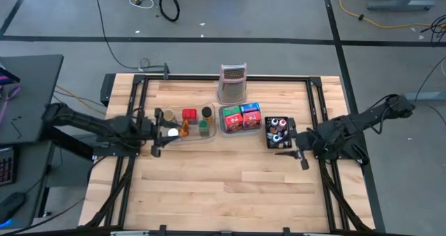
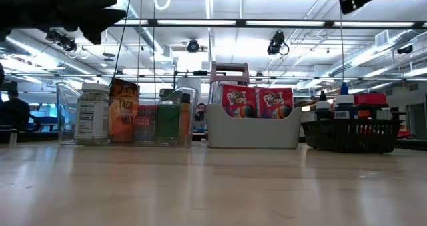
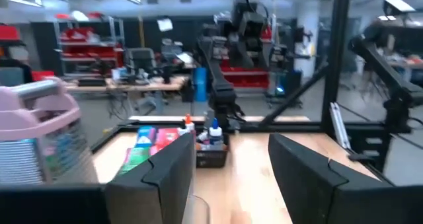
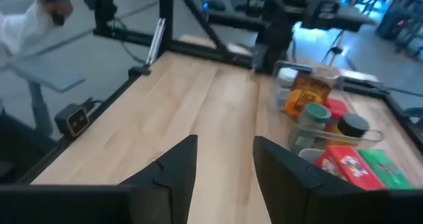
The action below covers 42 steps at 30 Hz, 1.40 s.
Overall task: Pick & Place Kitchen Items
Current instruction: Return to Home Position
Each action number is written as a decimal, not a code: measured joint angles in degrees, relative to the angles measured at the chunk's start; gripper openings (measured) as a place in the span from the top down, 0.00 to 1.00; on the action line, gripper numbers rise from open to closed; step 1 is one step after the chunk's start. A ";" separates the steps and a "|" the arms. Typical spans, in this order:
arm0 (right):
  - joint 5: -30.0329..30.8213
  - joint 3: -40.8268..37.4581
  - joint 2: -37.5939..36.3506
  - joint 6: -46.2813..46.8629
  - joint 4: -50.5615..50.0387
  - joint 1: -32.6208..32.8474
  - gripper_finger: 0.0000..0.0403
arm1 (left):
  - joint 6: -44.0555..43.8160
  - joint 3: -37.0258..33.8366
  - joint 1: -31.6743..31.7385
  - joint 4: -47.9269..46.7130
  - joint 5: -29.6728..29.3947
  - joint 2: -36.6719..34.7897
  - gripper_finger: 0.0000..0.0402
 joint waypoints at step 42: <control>-2.04 -17.56 -37.69 2.72 0.04 -4.11 0.61 | 5.66 -7.03 0.04 -0.15 -2.50 -9.10 0.49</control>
